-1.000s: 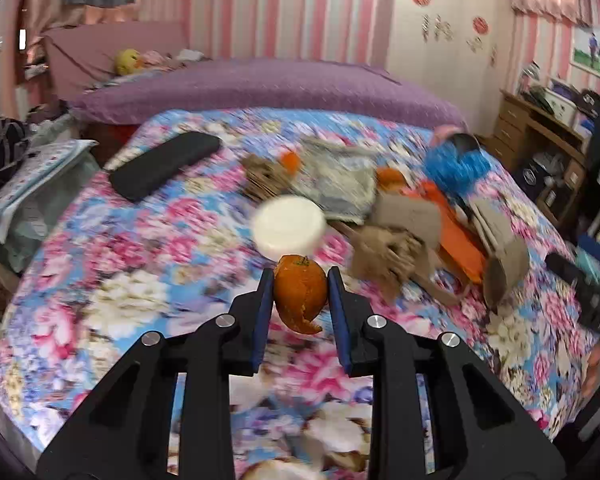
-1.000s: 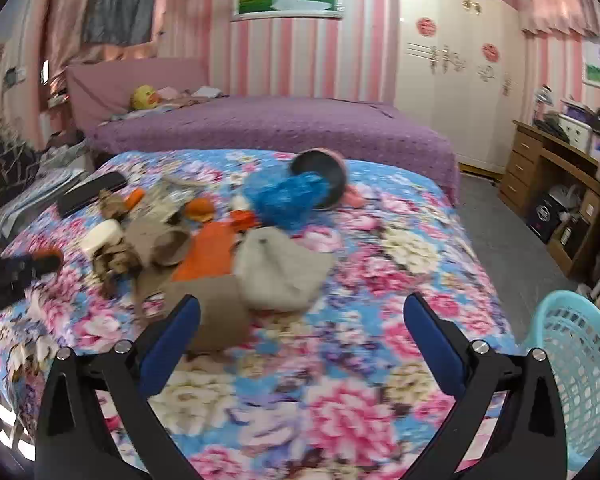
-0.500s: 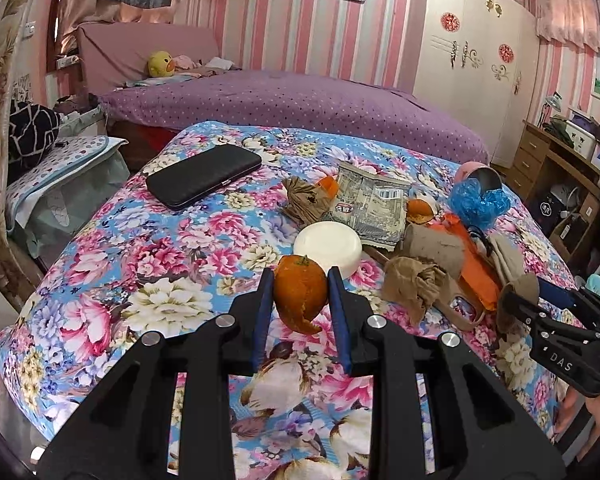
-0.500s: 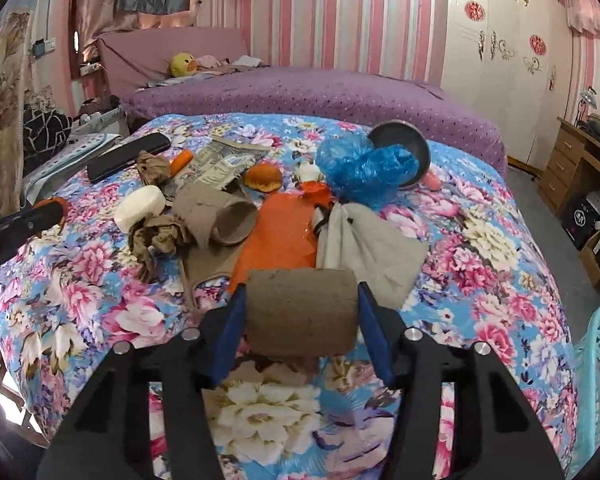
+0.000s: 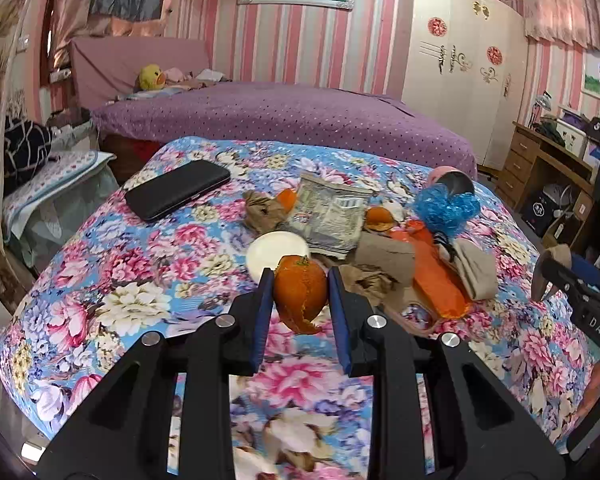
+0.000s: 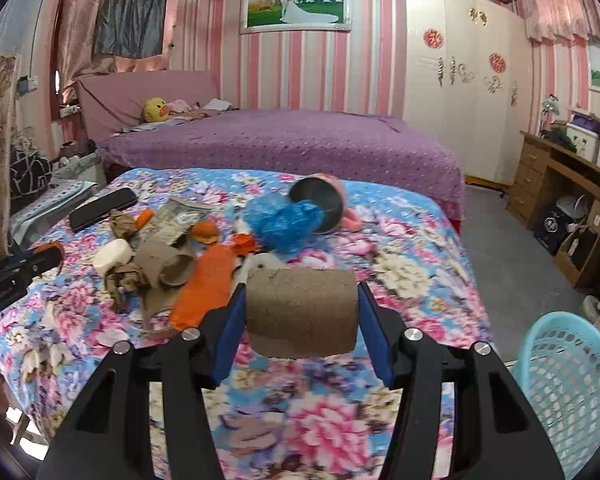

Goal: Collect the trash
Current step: 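Carry the orange and cardboard tube with both tools over the blue basket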

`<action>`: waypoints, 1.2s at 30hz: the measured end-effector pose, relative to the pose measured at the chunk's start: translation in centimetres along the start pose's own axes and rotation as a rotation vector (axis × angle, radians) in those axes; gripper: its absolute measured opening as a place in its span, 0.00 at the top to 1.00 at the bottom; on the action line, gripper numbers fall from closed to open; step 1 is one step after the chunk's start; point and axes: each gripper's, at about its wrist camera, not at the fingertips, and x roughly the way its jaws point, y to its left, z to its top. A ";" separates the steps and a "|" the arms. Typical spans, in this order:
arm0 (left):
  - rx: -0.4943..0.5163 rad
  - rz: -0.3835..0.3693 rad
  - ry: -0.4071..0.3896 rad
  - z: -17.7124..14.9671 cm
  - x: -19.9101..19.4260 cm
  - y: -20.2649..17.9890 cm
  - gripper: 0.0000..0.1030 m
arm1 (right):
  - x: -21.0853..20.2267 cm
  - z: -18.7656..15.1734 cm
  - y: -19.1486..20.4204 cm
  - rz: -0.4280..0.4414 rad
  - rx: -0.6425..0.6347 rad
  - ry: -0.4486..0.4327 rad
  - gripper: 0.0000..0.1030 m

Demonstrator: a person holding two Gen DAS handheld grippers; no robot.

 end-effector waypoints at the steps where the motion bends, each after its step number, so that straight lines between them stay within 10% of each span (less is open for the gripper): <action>1: 0.009 0.000 0.000 0.1 0.0 -0.4 0.75 | -0.2 0.0 -0.2 -0.010 -0.004 -0.003 0.48; 23: 0.133 -0.017 -0.005 0.0 -2.0 -4.1 0.75 | -4.7 0.6 -7.5 -0.103 0.009 -0.004 0.48; 36: 0.103 -0.143 -0.008 1.3 -2.0 -14.8 0.75 | -7.7 -0.9 -18.9 -0.263 0.072 0.017 0.48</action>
